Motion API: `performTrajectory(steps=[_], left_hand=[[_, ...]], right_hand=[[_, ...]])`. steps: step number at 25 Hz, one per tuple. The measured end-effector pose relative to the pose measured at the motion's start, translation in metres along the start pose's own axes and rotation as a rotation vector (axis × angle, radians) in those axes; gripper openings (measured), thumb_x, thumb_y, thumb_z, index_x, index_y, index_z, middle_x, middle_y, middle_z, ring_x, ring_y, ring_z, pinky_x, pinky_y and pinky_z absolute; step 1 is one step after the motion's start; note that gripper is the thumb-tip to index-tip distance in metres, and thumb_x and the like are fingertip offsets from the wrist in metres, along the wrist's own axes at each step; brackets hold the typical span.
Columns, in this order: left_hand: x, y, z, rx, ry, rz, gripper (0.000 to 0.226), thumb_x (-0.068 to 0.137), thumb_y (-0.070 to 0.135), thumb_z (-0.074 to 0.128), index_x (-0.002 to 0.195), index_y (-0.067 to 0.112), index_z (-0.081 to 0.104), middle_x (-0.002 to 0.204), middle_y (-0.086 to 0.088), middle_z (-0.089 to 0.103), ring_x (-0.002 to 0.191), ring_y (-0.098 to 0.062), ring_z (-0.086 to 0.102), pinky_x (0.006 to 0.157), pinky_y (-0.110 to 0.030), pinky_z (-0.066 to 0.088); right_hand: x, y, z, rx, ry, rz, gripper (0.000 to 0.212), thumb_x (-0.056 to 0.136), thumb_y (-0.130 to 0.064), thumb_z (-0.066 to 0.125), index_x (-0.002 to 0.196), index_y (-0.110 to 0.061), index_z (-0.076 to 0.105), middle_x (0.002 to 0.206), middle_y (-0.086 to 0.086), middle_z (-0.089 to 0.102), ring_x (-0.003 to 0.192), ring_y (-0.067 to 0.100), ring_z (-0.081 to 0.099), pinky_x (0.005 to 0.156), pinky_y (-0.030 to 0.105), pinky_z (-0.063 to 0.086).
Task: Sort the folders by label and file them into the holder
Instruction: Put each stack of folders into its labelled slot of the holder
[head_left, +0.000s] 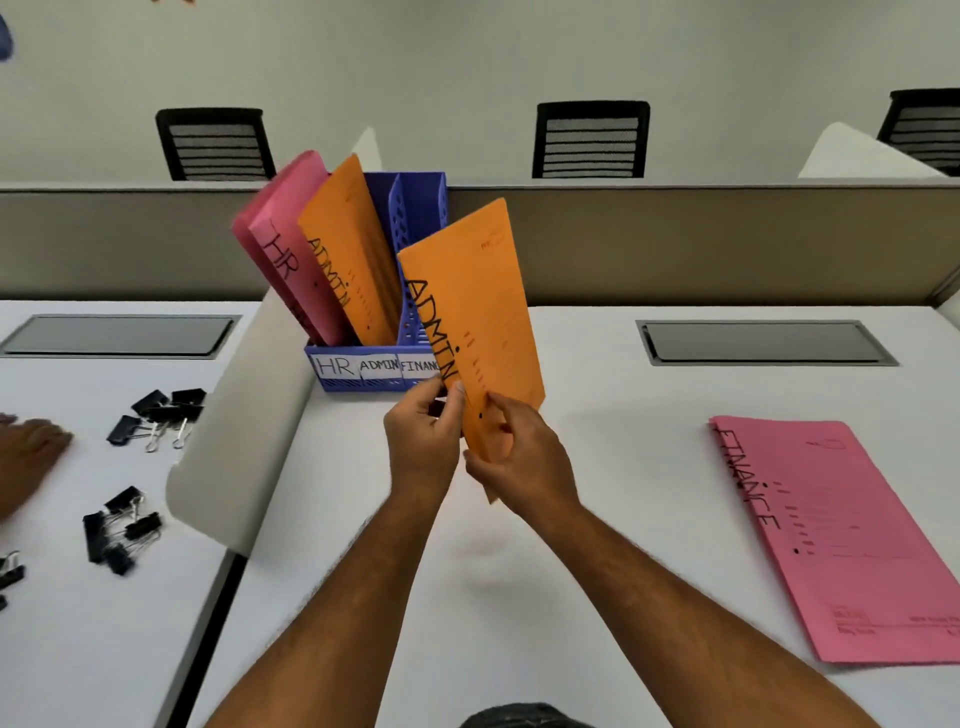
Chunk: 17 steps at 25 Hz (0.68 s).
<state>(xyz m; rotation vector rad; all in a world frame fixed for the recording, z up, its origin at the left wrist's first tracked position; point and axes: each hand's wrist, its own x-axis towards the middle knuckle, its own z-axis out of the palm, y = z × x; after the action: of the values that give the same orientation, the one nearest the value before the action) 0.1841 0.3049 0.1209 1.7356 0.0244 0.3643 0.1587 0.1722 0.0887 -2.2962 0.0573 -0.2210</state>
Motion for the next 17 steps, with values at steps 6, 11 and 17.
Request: performTrajectory(steps=[6, 11, 17], left_hand=[[0.052, 0.020, -0.060, 0.046, 0.174, 0.189, 0.030, 0.104, 0.037, 0.063, 0.106, 0.011, 0.078, 0.100, -0.006, 0.079, 0.092, -0.024, 0.077, 0.080, -0.049, 0.067], [0.098, 0.027, -0.097, 0.174, 0.277, 0.306, 0.033, 0.106, 0.040, 0.061, 0.115, 0.013, 0.077, 0.115, -0.003, 0.079, 0.100, -0.017, 0.076, 0.085, -0.034, 0.067], [0.150, 0.014, -0.116, 0.172, 0.333, 0.286, 0.033, 0.105, 0.037, 0.061, 0.115, 0.011, 0.079, 0.109, -0.006, 0.080, 0.099, -0.019, 0.076, 0.085, -0.041, 0.067]], right_hand=[[0.049, -0.069, 0.033, 0.064, 0.028, -0.213, 0.073, 0.085, -0.058, 0.076, 0.150, -0.038, 0.048, 0.144, -0.013, 0.061, 0.114, 0.014, 0.067, 0.086, 0.032, 0.062], [0.097, -0.109, 0.059, 0.032, 0.037, -0.374, 0.074, 0.088, -0.056, 0.077, 0.151, -0.030, 0.050, 0.146, -0.009, 0.061, 0.119, 0.014, 0.066, 0.090, 0.032, 0.061], [0.150, -0.132, 0.099, -0.005, 0.021, -0.399, 0.076, 0.088, -0.056, 0.076, 0.153, -0.031, 0.047, 0.145, -0.008, 0.062, 0.114, 0.011, 0.068, 0.087, 0.032, 0.063]])
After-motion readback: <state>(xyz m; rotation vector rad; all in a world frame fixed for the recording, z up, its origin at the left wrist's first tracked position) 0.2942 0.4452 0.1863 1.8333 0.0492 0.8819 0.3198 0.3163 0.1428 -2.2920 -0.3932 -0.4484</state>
